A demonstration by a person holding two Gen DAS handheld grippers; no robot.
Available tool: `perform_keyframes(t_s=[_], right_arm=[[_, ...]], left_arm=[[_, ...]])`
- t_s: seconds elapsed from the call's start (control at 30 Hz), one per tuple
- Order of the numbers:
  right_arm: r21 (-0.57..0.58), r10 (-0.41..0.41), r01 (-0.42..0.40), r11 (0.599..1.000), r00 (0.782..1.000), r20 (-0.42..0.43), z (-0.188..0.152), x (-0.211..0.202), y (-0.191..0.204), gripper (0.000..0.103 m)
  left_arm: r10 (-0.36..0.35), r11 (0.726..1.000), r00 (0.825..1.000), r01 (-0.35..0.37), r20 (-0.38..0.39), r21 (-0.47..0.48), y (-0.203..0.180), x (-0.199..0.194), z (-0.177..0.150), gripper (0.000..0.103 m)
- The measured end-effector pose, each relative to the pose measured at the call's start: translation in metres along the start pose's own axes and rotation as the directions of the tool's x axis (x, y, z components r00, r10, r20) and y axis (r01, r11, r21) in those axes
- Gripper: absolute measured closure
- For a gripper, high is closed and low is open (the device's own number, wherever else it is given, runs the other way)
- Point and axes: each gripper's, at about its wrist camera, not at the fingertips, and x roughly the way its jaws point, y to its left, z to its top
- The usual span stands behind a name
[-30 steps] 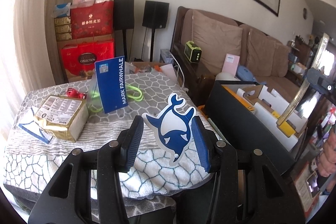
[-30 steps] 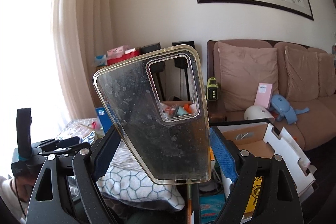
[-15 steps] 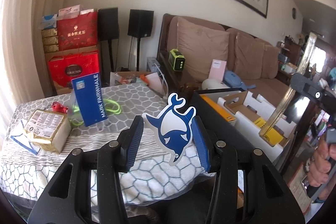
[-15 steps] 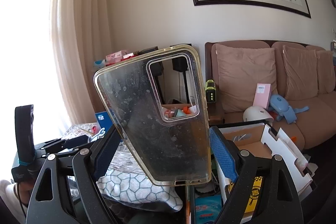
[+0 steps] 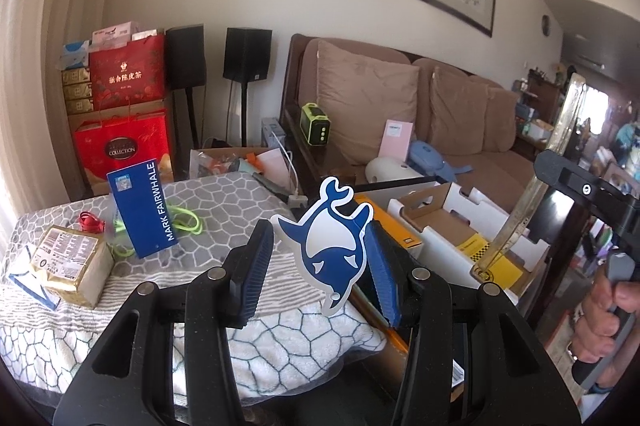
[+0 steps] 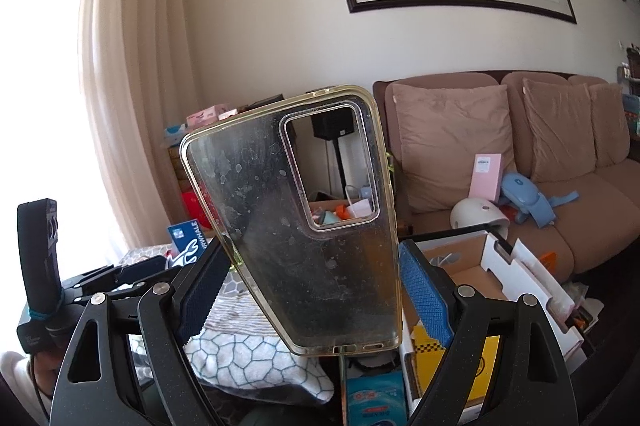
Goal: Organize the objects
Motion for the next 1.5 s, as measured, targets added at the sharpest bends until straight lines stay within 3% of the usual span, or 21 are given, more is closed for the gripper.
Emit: perform_keyframes(t_s=[1.5], right_arm=[[0.089,-0.094,0.092,0.992,0.995,0.017,0.009,-0.017,-0.049,0.017]], left_arm=[[-0.103,0.993,0.992,0.099,0.068,0.058,-0.058,0.013,0.037,0.059]])
